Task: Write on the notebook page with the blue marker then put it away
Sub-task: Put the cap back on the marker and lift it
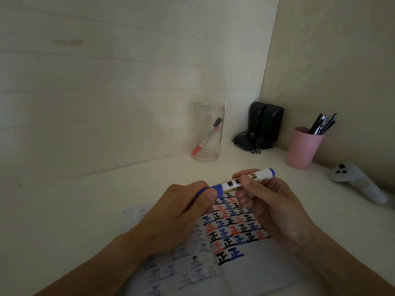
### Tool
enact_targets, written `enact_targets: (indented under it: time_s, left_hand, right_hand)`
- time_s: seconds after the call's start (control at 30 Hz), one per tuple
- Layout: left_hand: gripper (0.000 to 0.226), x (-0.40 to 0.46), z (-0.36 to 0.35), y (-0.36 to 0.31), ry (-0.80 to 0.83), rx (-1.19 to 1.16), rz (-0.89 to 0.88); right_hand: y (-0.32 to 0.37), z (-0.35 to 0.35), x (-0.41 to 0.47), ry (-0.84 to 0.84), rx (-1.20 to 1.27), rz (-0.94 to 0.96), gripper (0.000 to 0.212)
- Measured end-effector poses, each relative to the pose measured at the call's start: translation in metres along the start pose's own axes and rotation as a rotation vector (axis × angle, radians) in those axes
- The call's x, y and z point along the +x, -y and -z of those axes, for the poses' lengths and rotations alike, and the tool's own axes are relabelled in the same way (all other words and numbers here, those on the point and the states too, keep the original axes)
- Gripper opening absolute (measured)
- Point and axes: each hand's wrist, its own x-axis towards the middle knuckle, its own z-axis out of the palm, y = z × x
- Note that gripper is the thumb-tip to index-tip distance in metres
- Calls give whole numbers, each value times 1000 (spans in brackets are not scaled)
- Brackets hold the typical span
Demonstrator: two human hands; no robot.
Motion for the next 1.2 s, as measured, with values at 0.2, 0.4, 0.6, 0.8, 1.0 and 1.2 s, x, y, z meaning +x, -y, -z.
enact_targets:
  time_s: [0.2, 0.4, 0.6, 0.8, 1.0, 1.2]
  left_hand:
    - [48, 2, -5, -6, 59, -541, 191]
    - [44, 2, -9, -8, 143, -587, 216]
    - [37, 6, 1, 7, 1, 383, -87]
    - [50, 6, 4, 16, -33, 531, -130]
    - [43, 8, 27, 51, -291, 676, 132]
    - [39, 11, 30, 68, -410, 755, 183]
  right_hand:
    - [7, -2, -4, 55, -12, 52, 27]
    - [4, -5, -6, 51, -37, 73, 27]
    - [-12, -13, 0, -107, 76, -47, 35]
    - [-15, 2, 6, -202, -154, -64, 39]
    - [2, -19, 20, -153, -462, -30, 41]
    - [87, -63, 127, -447, -597, 540, 45]
